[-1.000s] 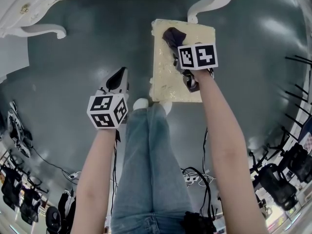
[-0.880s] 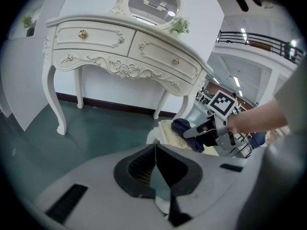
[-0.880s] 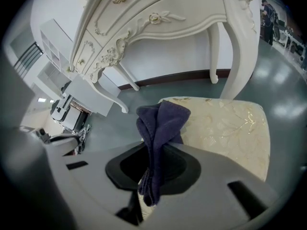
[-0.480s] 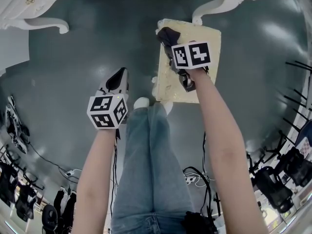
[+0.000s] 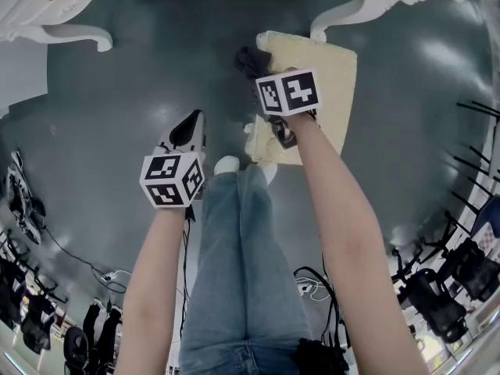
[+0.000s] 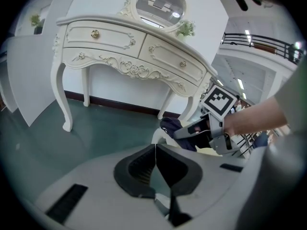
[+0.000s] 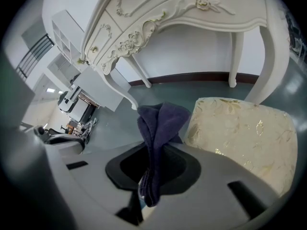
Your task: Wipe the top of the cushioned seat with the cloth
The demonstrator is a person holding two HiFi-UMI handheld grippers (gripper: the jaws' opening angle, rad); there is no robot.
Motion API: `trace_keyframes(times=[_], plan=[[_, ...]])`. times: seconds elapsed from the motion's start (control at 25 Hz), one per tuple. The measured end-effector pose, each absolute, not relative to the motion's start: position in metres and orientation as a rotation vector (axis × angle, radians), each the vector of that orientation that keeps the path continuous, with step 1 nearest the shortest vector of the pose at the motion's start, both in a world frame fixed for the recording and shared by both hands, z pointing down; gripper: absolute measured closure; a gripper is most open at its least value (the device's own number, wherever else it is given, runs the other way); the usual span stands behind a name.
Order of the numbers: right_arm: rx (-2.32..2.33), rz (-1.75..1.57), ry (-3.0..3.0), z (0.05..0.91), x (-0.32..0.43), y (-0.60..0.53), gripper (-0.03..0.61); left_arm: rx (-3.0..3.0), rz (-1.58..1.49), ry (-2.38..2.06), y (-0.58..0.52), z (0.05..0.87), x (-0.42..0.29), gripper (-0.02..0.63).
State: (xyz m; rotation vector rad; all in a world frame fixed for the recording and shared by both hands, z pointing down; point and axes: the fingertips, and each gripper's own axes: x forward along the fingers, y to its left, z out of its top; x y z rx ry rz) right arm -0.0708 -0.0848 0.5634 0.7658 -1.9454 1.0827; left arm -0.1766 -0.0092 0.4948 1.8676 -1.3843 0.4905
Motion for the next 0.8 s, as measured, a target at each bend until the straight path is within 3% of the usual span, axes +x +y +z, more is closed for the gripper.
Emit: trace_keyframes(times=[0.44, 0.8], plan=[[0.747, 1.073, -2.146, 0.52, -0.069, -0.093, 0.535, 1.864, 0.508, -1.389, -0.009, 0.488, -0.168, 0.609], [0.901, 1.115, -2.188, 0.498, 0.008, -0.119, 0.535, 1.896, 0.507, -1.374, -0.024, 0.477, -0.144, 0.609]])
